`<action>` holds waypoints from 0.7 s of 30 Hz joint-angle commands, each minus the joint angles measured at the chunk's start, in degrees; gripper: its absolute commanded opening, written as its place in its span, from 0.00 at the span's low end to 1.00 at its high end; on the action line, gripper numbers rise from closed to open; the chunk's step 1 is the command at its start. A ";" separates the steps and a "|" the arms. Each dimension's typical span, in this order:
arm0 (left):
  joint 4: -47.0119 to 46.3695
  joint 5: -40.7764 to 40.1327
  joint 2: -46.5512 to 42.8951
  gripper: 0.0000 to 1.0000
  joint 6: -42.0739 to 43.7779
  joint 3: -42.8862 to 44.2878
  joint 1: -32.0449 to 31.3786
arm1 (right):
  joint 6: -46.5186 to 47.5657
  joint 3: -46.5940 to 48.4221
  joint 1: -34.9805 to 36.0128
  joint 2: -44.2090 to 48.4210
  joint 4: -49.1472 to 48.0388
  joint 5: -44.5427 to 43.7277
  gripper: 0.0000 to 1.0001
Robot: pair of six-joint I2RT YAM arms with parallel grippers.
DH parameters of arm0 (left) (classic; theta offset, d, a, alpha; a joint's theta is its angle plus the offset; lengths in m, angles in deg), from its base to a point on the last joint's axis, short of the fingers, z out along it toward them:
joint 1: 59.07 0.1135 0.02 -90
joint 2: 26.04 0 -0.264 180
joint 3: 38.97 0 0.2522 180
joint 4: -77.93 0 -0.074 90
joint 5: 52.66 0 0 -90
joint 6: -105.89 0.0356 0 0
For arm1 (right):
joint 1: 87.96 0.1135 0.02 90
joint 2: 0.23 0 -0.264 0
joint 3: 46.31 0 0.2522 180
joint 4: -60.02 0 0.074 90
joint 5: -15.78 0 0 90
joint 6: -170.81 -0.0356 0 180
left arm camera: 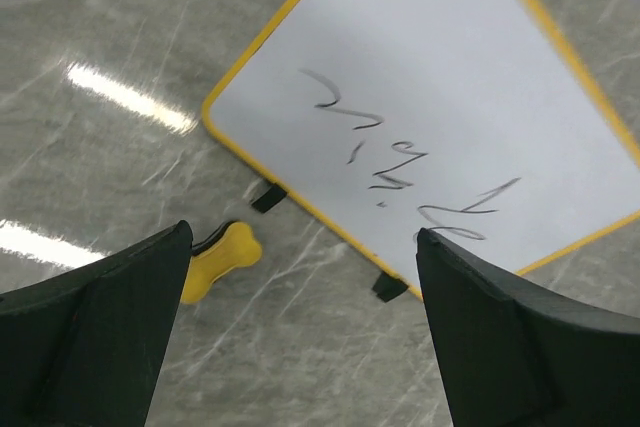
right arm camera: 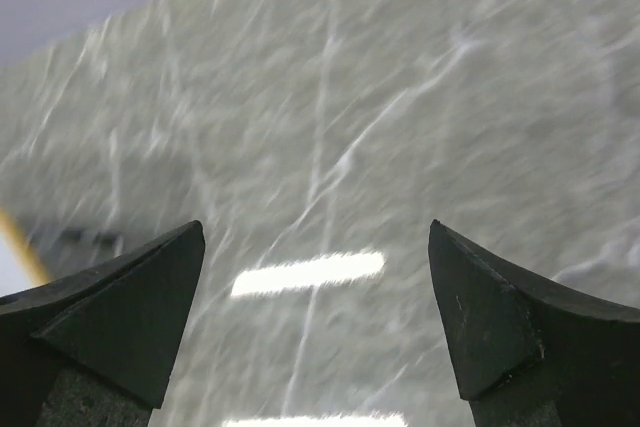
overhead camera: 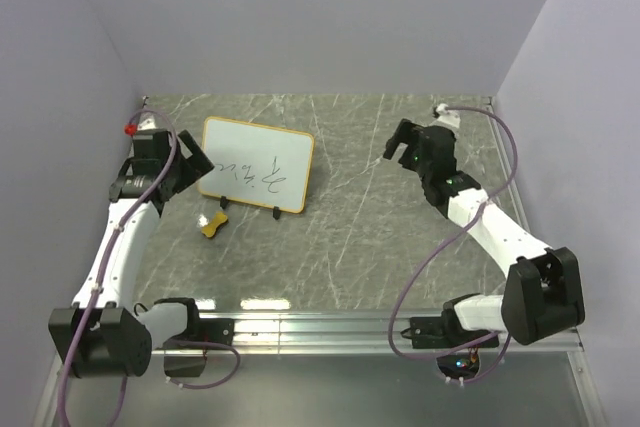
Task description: Erase the whiteboard
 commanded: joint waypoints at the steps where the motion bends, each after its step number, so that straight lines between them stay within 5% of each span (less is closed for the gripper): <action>1: 5.21 -3.32 2.97 0.99 -0.45 -2.12 0.19 | -4.11 10.57 2.70 -0.89 17.06 7.21 1.00; 6: 6.10 -4.39 2.64 0.99 -0.81 -7.47 0.28 | -6.46 15.19 2.01 -4.25 30.11 13.03 1.00; 10: 5.13 -4.05 2.10 0.99 -1.25 -7.92 -0.51 | -11.64 0.55 -2.91 0.39 18.13 35.13 1.00; 21: -4.52 -3.34 14.66 0.94 2.69 -11.08 -2.71 | -5.69 2.26 -3.36 -0.73 26.25 36.41 1.00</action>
